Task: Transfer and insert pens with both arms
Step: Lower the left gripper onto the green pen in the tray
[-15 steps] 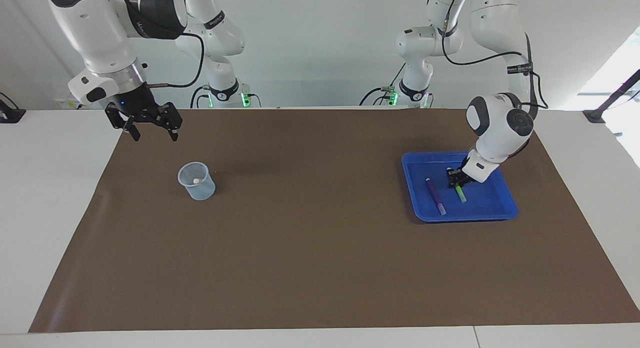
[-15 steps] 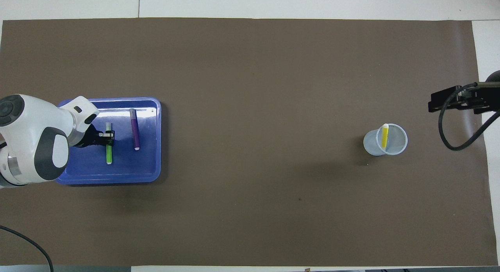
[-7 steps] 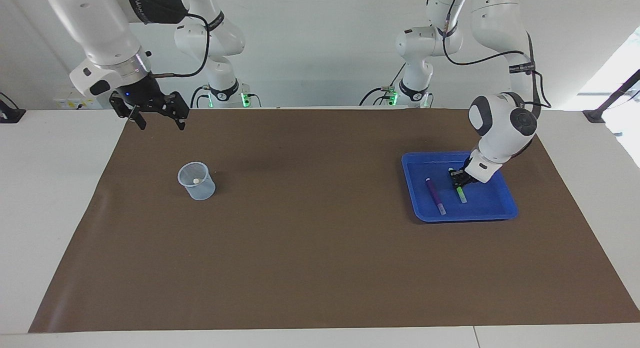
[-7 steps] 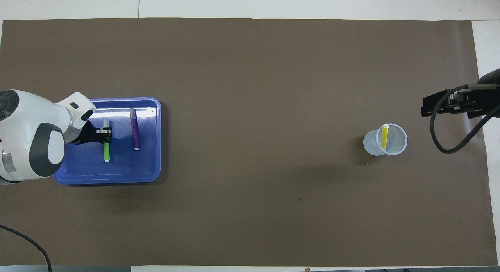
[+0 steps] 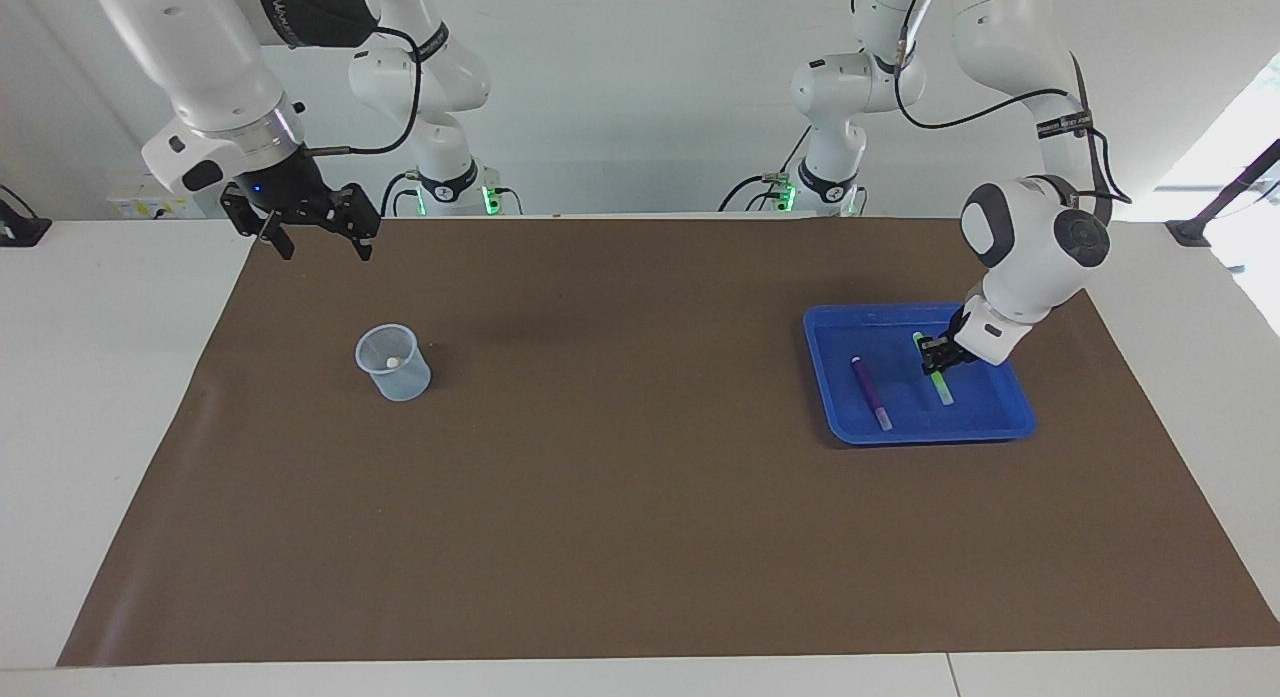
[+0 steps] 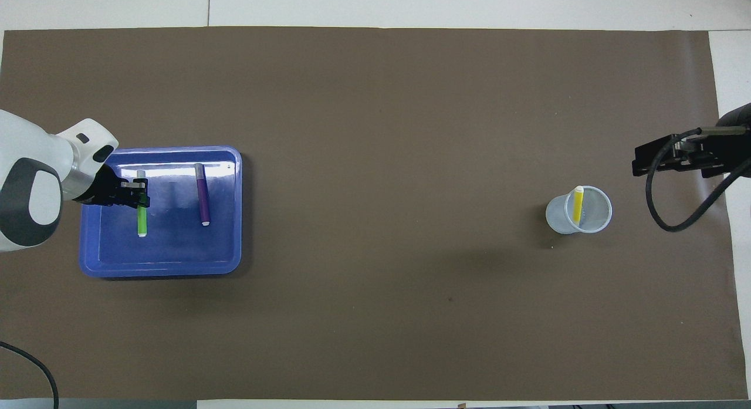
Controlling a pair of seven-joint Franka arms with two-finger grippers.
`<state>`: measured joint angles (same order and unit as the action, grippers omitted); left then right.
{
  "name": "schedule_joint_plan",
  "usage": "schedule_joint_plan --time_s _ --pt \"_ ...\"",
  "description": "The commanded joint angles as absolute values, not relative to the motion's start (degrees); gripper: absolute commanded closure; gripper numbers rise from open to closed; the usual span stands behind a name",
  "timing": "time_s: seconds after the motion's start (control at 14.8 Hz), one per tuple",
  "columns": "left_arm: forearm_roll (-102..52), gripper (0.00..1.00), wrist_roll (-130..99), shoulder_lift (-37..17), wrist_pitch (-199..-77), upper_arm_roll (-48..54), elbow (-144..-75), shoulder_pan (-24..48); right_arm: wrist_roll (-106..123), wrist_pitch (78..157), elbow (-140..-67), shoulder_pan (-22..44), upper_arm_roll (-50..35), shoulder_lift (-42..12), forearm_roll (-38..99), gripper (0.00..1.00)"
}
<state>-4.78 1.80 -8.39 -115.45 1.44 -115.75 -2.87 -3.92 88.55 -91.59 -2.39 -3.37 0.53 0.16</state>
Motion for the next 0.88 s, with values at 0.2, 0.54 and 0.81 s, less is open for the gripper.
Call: schedule_joint_plan --time_s 0.2,0.54,0.81 --pt "-12.6 1.0 -5.6 -8.2 -98.3 1.8 -102.3 -2.5 -4.5 89.0 -92.1 -3.5 -3.6 1.3 -0.5 0.0" --pt "-21.7 1.0 -26.2 -1.8 -95.2 2.5 -102.0 -1.2 -4.8 91.8 -92.5 -2.4 -3.3 1.1 -0.4 0.0" --pt "-30.6 1.0 -44.9 1.5 -94.5 2.7 -102.6 0.5 -4.6 91.8 -92.2 0.6 0.8 1.1 -0.2 0.0"
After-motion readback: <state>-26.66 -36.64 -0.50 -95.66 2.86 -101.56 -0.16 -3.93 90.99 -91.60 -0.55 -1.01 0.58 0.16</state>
